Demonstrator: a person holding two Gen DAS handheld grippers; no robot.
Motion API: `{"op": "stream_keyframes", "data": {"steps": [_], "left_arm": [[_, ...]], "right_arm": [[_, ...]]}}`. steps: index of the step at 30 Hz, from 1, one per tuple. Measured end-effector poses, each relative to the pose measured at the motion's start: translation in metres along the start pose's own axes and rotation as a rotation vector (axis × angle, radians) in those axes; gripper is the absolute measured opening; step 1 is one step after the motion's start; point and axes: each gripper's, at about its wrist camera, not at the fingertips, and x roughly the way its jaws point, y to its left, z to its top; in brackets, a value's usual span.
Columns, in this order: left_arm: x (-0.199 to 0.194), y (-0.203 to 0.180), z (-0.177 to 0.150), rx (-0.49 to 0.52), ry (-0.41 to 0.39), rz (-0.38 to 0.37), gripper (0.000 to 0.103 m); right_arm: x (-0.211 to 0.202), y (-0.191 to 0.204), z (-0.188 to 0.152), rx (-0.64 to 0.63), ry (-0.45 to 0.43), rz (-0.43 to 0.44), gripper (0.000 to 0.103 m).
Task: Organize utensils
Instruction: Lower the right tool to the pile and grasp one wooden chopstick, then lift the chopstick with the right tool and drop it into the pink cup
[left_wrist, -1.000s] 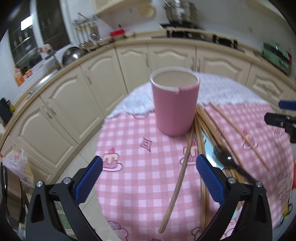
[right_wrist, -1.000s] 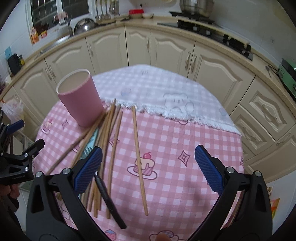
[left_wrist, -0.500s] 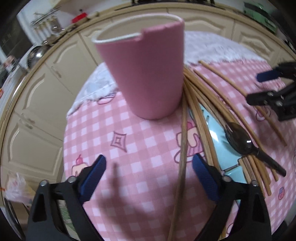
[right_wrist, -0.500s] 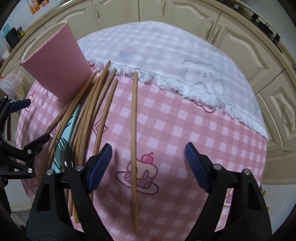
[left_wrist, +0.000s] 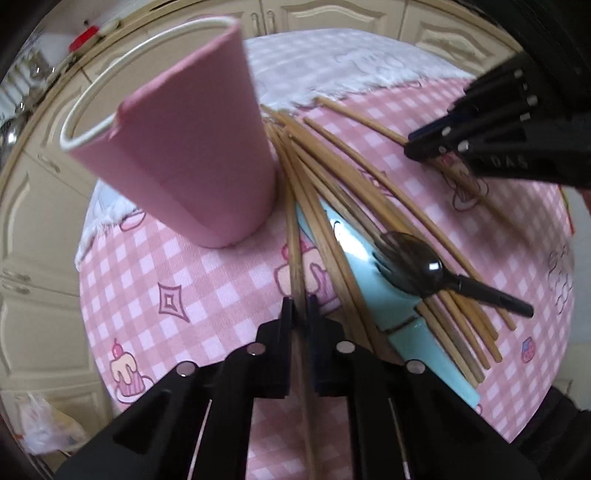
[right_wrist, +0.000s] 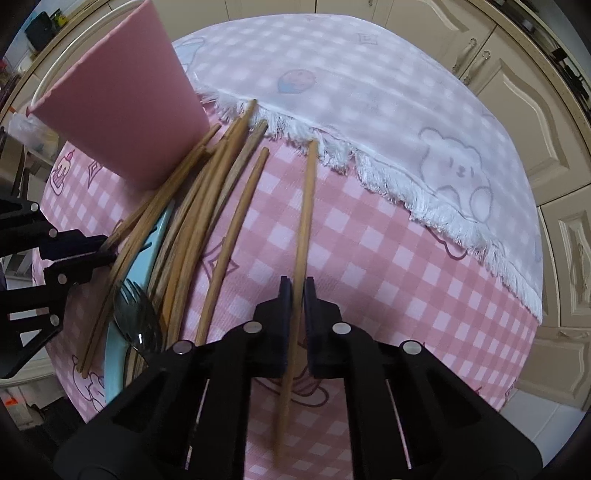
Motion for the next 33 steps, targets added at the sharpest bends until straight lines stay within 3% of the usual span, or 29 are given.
{"op": "stream_keyframes", "data": {"steps": [7,12,19,33], "left_arm": [[-0.013,-0.006,-0.011,-0.018,-0.028,-0.007,0.006],[-0.035,-0.011,-0.021,-0.055,-0.114,-0.011,0.006],[-0.088,-0.013,-0.054,-0.094,-0.308,-0.011,0.006],[-0.166,0.035,-0.045,-0.321,-0.696,-0.005,0.006]], "right_arm": [[-0.025,-0.014,-0.034,0.105,-0.101,0.117,0.006],[-0.058,-0.029,-0.056,0.17,-0.233,0.193,0.006],[-0.104,-0.025,-0.07,0.205,-0.407,0.239,0.006],[-0.167,-0.003,-0.045,0.239,-0.723,0.317,0.006]]}}
